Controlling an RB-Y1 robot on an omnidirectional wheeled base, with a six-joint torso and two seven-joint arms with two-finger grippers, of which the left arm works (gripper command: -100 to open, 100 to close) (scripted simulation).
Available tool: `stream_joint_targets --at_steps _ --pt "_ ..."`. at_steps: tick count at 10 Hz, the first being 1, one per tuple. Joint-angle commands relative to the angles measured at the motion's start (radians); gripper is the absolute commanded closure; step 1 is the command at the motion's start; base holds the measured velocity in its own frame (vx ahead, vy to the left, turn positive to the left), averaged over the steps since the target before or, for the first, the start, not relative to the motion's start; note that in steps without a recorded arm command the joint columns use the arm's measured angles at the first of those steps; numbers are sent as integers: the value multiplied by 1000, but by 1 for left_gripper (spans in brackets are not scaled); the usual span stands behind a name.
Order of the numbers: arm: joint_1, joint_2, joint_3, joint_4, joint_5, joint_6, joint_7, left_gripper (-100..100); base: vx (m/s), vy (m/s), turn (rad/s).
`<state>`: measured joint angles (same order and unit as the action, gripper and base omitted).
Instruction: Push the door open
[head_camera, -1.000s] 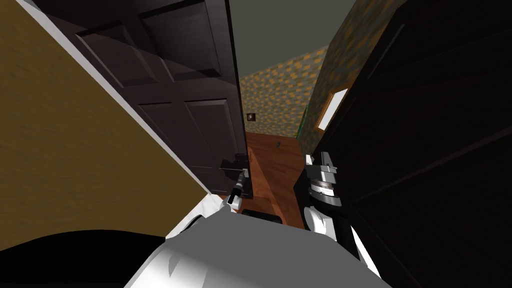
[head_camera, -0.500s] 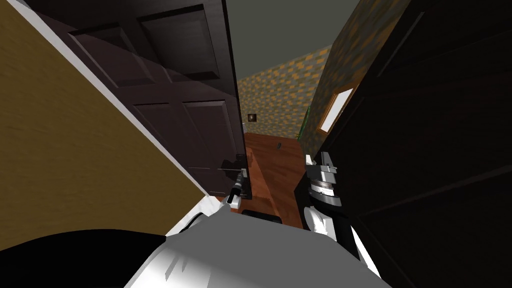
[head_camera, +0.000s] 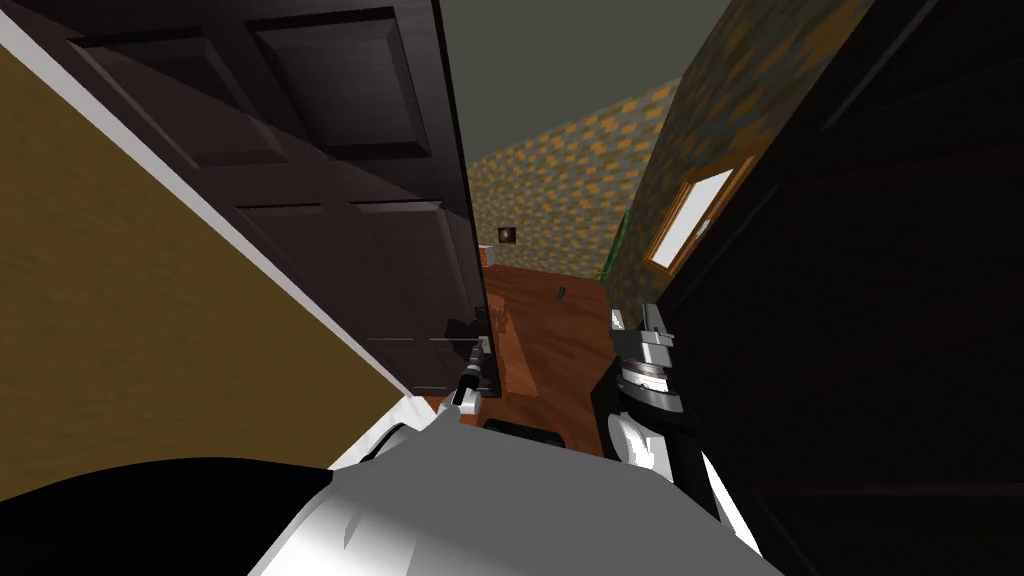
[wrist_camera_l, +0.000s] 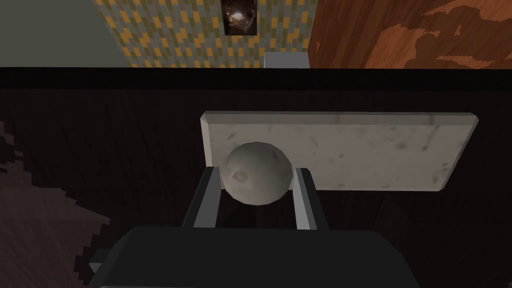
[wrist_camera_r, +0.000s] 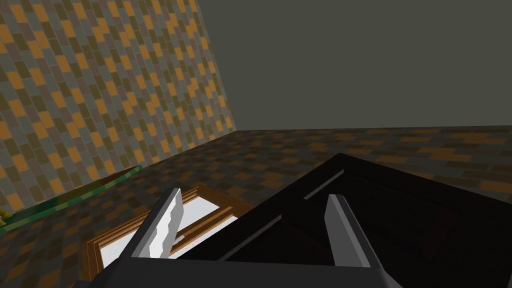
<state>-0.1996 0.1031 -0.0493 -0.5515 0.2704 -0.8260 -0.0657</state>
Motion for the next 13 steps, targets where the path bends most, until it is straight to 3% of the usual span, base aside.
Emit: stream_joint_targets --at_steps 1,3,4,13 --pt "5 6 16 -15 5 6 -4 100 170 -72 39" --pt "4 6 36 -11 11 5 -11 100 167 -86 46" --pt "10 7 29 -14 9 10 -8 100 82 -33 35" --pt "12 29 119 -2 66 -1 -40 100 185 -51 49"
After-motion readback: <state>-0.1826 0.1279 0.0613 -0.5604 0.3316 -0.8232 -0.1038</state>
